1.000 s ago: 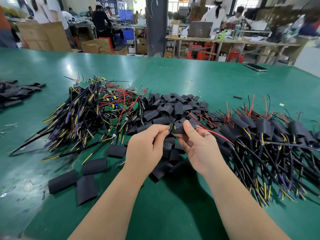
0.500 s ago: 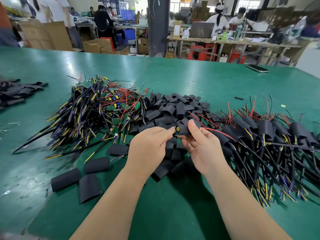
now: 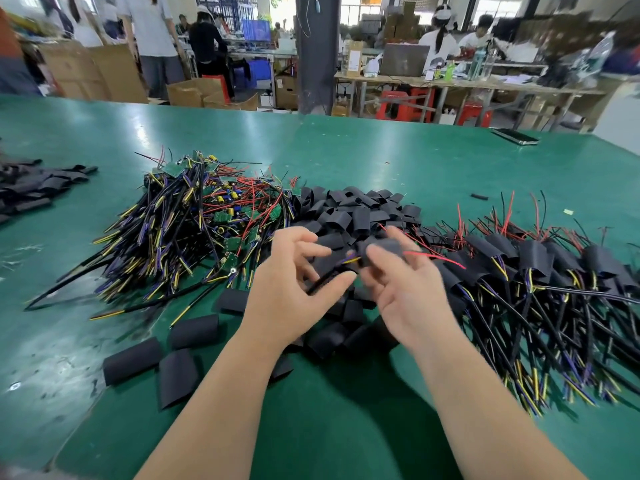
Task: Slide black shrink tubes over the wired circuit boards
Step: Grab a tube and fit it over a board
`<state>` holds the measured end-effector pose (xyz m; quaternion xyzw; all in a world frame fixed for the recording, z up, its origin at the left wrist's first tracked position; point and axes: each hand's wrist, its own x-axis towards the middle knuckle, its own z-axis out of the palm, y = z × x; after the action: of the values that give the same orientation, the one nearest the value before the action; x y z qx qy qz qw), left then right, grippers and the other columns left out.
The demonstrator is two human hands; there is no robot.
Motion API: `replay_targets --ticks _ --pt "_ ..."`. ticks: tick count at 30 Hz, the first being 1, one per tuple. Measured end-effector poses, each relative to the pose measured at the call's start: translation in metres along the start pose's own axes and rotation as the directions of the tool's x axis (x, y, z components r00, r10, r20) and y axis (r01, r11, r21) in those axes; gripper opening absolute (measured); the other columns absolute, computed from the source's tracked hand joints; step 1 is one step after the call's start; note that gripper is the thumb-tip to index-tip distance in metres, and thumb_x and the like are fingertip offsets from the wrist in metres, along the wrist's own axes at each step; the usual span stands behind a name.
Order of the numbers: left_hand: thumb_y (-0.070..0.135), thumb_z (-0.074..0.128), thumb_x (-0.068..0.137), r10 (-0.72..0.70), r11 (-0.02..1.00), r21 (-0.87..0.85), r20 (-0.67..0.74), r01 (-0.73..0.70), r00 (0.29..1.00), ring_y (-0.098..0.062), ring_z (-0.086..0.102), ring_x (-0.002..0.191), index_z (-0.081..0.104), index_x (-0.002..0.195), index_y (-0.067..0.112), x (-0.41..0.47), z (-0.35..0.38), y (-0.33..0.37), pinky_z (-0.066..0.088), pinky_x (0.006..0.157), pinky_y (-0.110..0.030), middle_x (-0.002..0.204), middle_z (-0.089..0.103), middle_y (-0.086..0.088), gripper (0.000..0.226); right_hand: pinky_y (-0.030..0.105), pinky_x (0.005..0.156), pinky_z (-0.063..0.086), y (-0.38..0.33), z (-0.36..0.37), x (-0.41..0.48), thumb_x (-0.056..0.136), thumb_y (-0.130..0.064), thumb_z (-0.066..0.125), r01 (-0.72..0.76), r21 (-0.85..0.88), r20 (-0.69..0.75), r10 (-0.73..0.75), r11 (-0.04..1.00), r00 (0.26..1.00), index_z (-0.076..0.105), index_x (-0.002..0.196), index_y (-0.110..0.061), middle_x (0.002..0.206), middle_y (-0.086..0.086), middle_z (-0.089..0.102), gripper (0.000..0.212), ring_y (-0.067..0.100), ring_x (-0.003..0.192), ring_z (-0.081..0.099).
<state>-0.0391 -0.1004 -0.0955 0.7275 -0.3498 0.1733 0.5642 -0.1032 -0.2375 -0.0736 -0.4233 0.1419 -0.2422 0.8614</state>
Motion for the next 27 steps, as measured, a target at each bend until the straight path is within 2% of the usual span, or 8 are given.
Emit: replay_targets --ticks 3,6,10,11,13,15,16,27 --pt "0.038 0.051 0.089 -0.050 0.997 -0.059 -0.111 0.044 0.993 -0.008 0.056 0.075 0.053 0.102 0.026 0.006 -0.011 -0.007 0.042 0.065 -0.013 0.092 0.062 0.007 0.017 0.013 0.049 0.046 -0.032 -0.008 0.002 0.084 -0.003 0.062 0.017 0.248 -0.068 0.000 0.969 0.998 0.051 0.096 -0.002 0.084 0.014 0.064 0.017 0.011 0.058 0.059" --pt "0.030 0.052 0.092 -0.227 0.901 0.320 -0.232 0.295 0.946 -0.017 0.052 0.098 0.059 0.101 0.027 0.010 -0.020 -0.028 0.040 0.084 -0.030 0.102 0.061 0.004 0.012 0.012 0.053 0.045 -0.057 -0.022 0.002 0.094 -0.006 0.052 0.134 0.286 -0.099 -0.110 0.949 0.989 0.050 0.089 -0.004 0.094 0.016 0.063 0.006 0.009 0.057 0.057" --pt "0.021 0.057 0.087 -0.471 0.550 0.650 -0.278 0.525 0.837 -0.031 0.040 0.117 0.064 0.115 0.023 0.009 -0.027 -0.045 0.030 0.096 -0.042 0.126 0.052 -0.003 0.028 0.017 0.052 0.044 -0.067 -0.034 0.005 0.091 -0.001 0.058 0.336 -0.131 -0.181 -0.355 0.933 0.917 0.065 0.095 -0.013 0.082 0.005 0.068 0.014 0.010 0.052 0.052" --pt "0.023 0.059 0.087 -0.467 0.536 0.667 -0.277 0.518 0.840 -0.030 0.039 0.116 0.065 0.115 0.025 0.008 -0.028 -0.046 0.029 0.096 -0.042 0.126 0.051 -0.002 0.029 0.016 0.056 0.045 -0.069 -0.038 0.006 0.089 -0.002 0.062 0.365 -0.389 -0.182 -0.459 0.846 0.869 0.069 0.098 -0.017 0.081 0.000 0.069 0.019 0.009 0.055 0.055" --pt "0.026 0.062 0.085 -0.429 0.520 0.693 -0.294 0.500 0.854 -0.030 0.039 0.114 0.064 0.117 0.028 0.008 -0.028 -0.046 0.029 0.094 -0.042 0.124 0.050 -0.002 0.032 0.016 0.074 0.046 -0.068 -0.049 0.007 0.084 -0.008 0.067 0.240 -0.875 -0.047 -0.567 0.420 0.823 0.071 0.110 -0.020 0.098 -0.001 0.071 0.029 0.008 0.078 0.062" --pt "0.025 0.065 0.082 -0.403 0.497 0.694 -0.347 0.521 0.847 -0.032 0.039 0.116 0.059 0.122 0.026 0.008 -0.028 -0.045 0.029 0.095 -0.044 0.126 0.049 -0.005 0.040 0.029 0.089 0.042 -0.063 -0.056 0.008 0.083 -0.010 0.065 0.019 -1.000 0.016 -0.506 0.000 0.862 0.070 0.115 -0.023 0.118 0.004 0.066 0.034 0.023 0.104 0.059" --pt "0.023 0.066 0.081 -0.408 0.482 0.688 -0.372 0.543 0.834 -0.034 0.039 0.118 0.055 0.126 0.024 0.008 -0.028 -0.046 0.029 0.096 -0.045 0.128 0.049 -0.008 0.046 0.038 0.093 0.039 -0.060 -0.057 0.009 0.084 -0.011 0.064 -0.066 -0.993 -0.014 -0.463 -0.097 0.886 0.070 0.114 -0.025 0.125 0.007 0.061 0.034 0.032 0.112 0.053" --pt "0.030 0.056 0.091 -0.439 0.491 0.649 -0.392 0.581 0.808 -0.026 0.059 0.102 0.061 0.119 0.024 0.012 -0.039 -0.053 0.027 0.097 -0.041 0.113 0.064 0.000 0.028 0.046 0.099 0.037 -0.031 -0.029 0.001 0.087 -0.016 0.062 0.119 -0.993 0.111 -0.424 -0.008 0.899 0.071 0.100 -0.023 0.113 0.000 0.061 0.018 0.024 0.111 0.052"
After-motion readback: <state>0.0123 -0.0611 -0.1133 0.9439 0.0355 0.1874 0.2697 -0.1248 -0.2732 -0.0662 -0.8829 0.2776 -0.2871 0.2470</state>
